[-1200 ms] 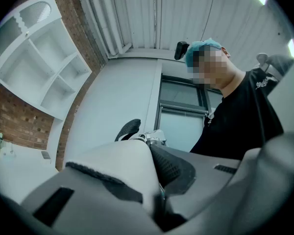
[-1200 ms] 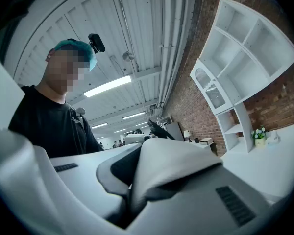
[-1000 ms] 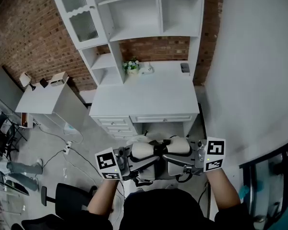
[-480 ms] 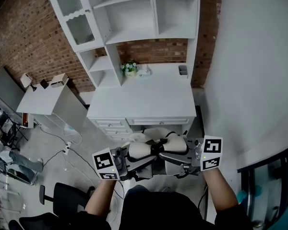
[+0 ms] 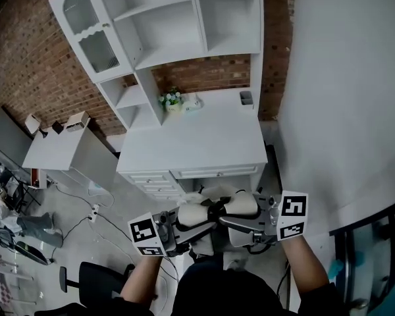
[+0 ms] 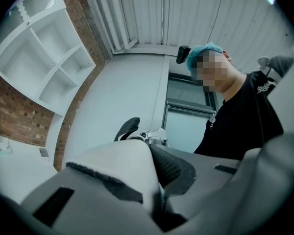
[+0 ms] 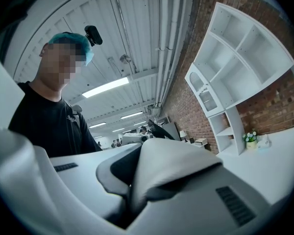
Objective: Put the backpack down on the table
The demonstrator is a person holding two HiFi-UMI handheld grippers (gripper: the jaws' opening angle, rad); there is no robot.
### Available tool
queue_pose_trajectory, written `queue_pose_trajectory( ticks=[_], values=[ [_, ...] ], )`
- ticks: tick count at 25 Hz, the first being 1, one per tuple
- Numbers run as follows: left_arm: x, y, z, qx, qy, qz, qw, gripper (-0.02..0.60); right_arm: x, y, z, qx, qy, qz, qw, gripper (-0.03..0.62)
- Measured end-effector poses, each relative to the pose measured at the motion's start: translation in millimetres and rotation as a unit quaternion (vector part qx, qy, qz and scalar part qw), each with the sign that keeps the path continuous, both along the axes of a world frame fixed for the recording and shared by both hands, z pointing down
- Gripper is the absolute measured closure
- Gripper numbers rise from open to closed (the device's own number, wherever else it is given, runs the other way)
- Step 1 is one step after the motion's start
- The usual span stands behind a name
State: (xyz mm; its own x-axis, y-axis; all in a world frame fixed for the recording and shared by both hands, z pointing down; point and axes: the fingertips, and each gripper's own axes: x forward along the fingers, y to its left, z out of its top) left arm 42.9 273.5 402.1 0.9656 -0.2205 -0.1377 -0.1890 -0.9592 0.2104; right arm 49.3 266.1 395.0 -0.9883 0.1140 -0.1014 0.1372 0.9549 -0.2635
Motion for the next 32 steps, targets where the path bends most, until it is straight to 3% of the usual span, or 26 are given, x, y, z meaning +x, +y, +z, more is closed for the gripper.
queue_pose_trajectory(
  ticks=[10,32],
  values=[
    [1,-44,0,0.002,0.007,0.023,0.9997,0.528,0,-47,0,-0.012,0.008,0.016,1.0,0.554],
    [-80,-218,-36,0.016,0.034,0.074,0.9965,0.528,-80,-214,-35,-0.001,0.018,0.085,0.996,0.555]
  ],
)
